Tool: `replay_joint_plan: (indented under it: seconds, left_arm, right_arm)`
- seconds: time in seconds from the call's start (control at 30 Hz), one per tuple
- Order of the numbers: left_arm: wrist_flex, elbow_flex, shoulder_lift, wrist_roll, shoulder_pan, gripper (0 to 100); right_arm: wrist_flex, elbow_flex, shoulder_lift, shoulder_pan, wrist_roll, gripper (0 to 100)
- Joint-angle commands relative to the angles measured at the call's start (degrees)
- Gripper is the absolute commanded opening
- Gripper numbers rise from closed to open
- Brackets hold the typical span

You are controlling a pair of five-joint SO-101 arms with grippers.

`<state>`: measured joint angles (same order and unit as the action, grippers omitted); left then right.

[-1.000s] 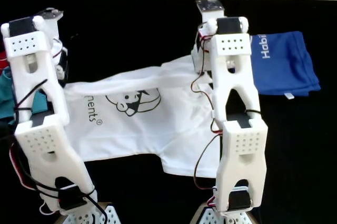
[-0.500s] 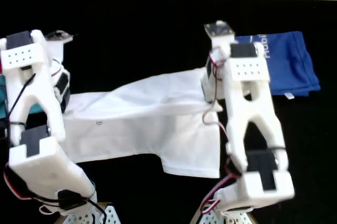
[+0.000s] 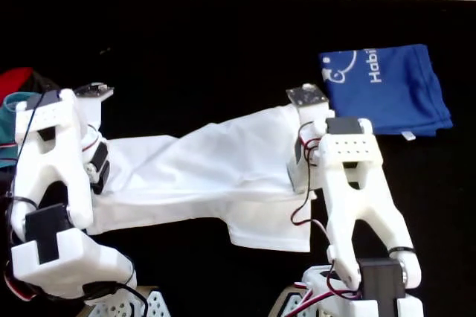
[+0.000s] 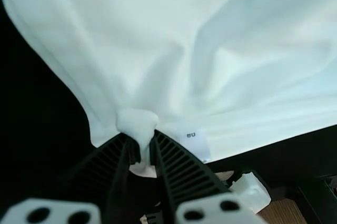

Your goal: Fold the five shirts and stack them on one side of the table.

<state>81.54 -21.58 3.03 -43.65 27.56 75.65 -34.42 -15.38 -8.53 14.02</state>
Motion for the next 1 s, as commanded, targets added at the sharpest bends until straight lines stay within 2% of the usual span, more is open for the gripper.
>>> replay_joint_plan:
  seconds: [0.0,0.2,0.33,0.57,0.97]
  left_arm:
    - [-1.32,-1.01,-3.38,-0.97,0.84,1]
    - [4.57,-1.45,-5.58,-0.97,0.84,1]
    - [4.75,-1.71,-5.67,-0.97,0.13,1]
    - [4.57,-7.78,-5.76,-0.97,-6.11,1]
    - [4.75,-8.31,-6.20,-0.97,-5.58,1]
  right_arm:
    - [0.57,0.31,-2.68,1.98,1.58,0.5]
    - [1.54,0.04,-2.24,5.32,5.80,0.5]
    - [1.36,0.13,-2.15,5.14,6.15,0.5]
    - [-1.36,0.04,-2.15,5.05,6.24,0.5]
    - [-2.07,-0.13,-2.07,4.97,6.33,0.5]
